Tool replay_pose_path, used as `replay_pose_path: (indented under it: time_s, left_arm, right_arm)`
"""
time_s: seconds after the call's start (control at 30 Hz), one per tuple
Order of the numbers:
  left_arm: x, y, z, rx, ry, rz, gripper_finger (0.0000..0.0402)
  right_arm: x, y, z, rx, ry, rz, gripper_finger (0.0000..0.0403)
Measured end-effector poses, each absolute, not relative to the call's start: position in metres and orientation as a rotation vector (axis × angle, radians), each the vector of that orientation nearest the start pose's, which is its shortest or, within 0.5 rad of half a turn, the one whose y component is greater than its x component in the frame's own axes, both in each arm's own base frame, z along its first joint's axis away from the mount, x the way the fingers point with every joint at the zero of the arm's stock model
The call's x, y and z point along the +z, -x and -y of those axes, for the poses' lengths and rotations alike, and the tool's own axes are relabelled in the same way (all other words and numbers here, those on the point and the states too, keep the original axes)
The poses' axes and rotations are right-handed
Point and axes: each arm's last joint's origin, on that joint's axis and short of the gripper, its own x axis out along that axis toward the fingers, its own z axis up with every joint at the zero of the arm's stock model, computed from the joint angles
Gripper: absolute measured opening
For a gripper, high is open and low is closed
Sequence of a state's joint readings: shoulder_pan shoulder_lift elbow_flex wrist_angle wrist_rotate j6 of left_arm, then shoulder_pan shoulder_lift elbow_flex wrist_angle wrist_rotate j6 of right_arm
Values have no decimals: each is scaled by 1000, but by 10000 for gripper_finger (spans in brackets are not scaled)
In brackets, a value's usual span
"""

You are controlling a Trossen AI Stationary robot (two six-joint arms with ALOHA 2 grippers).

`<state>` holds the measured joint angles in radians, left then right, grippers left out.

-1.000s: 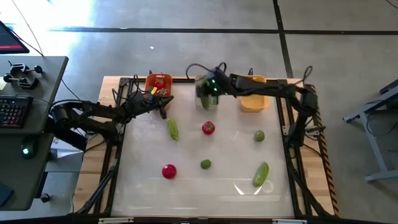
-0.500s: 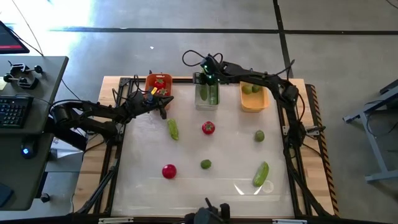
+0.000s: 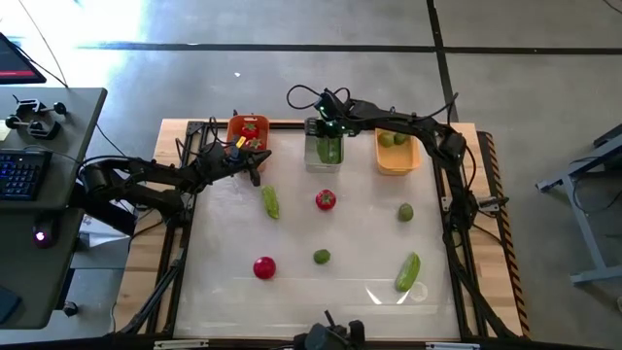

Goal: Sort produce into baskets
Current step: Put the top right cucumber into the gray bin

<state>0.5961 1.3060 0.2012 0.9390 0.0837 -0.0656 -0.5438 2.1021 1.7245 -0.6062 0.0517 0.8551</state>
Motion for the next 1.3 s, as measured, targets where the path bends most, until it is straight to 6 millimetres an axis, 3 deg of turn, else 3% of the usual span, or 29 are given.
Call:
replay_pose_path:
  time_s: [0.23,0.43,0.73,0.9,1.1,1.3]
  left_arm:
    - [151,-175,-116,517,131,-137,0]
    - [151,-175,-116,517,129,-138,0]
    - [150,-175,-116,517,124,-144,0]
    - [150,-175,-116,517,115,-151,0]
    - [150,-175,-116,521,95,-155,0]
    - [151,-175,-116,528,80,-150,0]
  right_arm:
    - [198,-393,241,-945,-1017,-728,187]
    - [191,-394,242,-932,-1032,-745,196]
    - [203,-397,245,-874,-901,-775,195]
    - [228,-401,237,-845,-722,-863,149]
    - [225,-409,227,-719,-681,-881,20]
    - [217,-415,224,-652,-679,-890,15]
